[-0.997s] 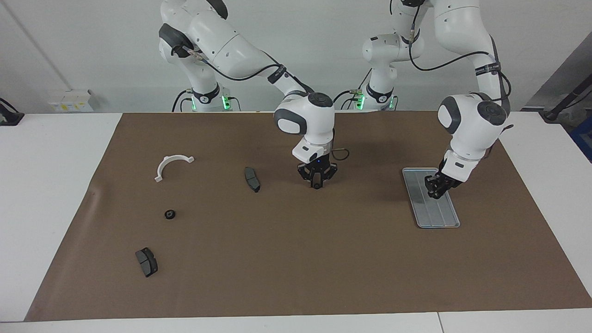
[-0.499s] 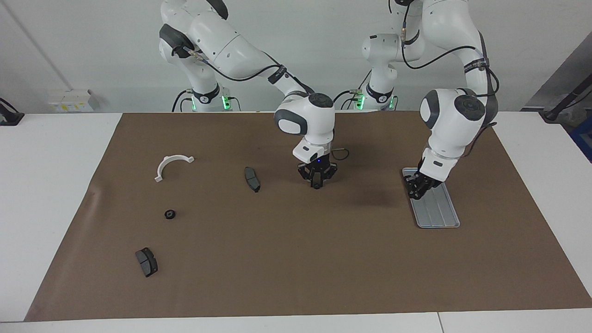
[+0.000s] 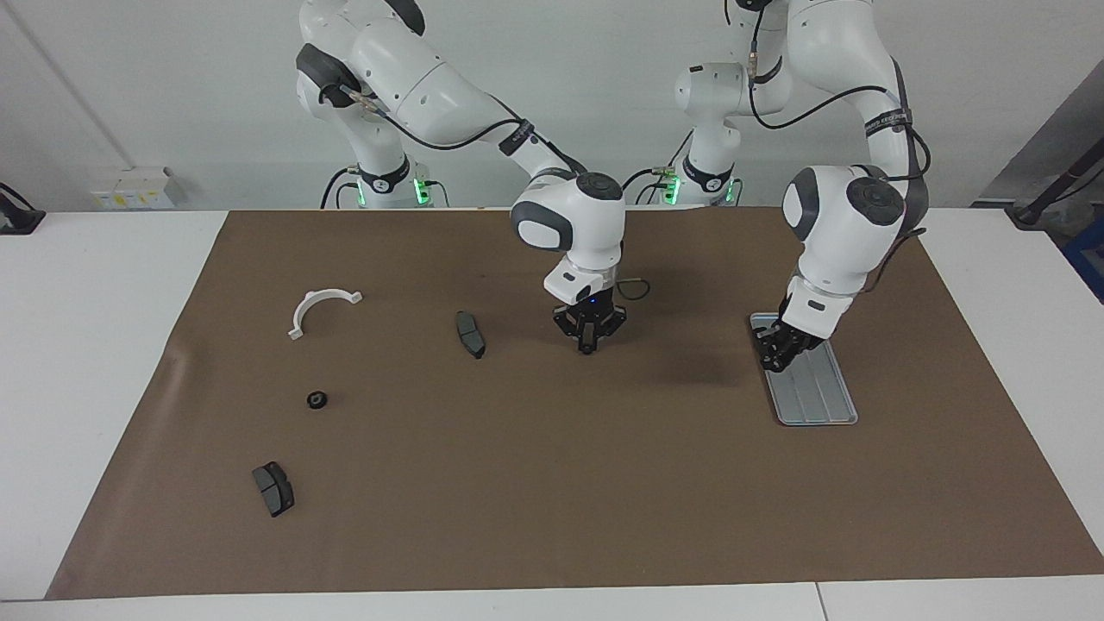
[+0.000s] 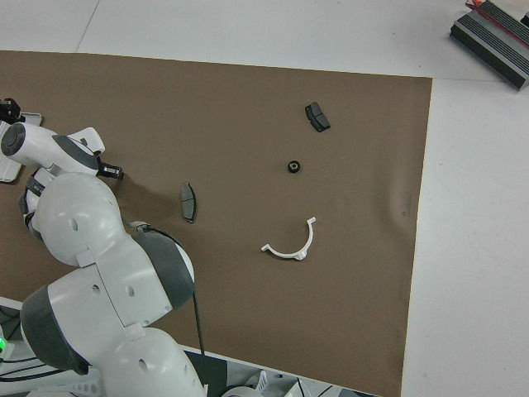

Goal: Place bearing gear from tray to pile
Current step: 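Place the gear by the pads while the left gripper drops another mid-table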

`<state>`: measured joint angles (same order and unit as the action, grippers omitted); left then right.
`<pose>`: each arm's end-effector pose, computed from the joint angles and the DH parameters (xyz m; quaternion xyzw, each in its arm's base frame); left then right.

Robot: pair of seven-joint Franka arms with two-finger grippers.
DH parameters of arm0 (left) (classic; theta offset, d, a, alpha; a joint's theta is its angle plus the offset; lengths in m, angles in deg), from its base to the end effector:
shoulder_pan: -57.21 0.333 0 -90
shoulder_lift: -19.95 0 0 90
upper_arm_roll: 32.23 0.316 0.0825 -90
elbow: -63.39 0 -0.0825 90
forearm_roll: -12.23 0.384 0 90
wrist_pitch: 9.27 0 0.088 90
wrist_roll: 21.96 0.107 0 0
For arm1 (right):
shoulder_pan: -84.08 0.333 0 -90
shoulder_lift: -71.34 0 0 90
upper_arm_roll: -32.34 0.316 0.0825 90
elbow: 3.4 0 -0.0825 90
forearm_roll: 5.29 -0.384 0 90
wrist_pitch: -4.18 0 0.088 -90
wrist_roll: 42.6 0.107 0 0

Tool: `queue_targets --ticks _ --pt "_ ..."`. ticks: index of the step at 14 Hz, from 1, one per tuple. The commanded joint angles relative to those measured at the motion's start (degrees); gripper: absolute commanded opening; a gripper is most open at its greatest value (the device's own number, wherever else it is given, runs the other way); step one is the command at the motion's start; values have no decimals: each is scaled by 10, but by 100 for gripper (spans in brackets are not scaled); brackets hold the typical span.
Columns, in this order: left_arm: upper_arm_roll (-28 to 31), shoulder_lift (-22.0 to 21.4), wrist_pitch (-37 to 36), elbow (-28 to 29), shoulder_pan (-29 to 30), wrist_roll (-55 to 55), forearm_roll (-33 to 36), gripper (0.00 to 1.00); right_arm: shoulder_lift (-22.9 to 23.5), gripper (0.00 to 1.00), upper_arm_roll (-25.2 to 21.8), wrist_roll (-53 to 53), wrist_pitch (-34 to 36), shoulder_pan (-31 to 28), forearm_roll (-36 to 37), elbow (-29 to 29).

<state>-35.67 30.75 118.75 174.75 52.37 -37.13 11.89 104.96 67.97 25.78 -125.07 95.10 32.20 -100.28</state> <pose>0.6015 -0.0863 0.3961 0.9967 0.0625 0.0486 0.0183 0.5163 0.4464 0.3167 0.9922 -0.0422 0.1168 0.0031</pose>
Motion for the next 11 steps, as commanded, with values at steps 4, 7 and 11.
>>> queue_targets --ticks 4,7,11 --pt "5 6 -13 -13 -116 -78 -1 0 -109 0 -96 -160 23 -39 -161 -9" --pt "5 17 -2 -14 -194 -109 0 0 -121 0 -202 -334 14 -39 -261 -9" --pt "6 75 74 -17 -276 -181 3 0 -121 0 -324 -568 -21 -41 -408 -35"
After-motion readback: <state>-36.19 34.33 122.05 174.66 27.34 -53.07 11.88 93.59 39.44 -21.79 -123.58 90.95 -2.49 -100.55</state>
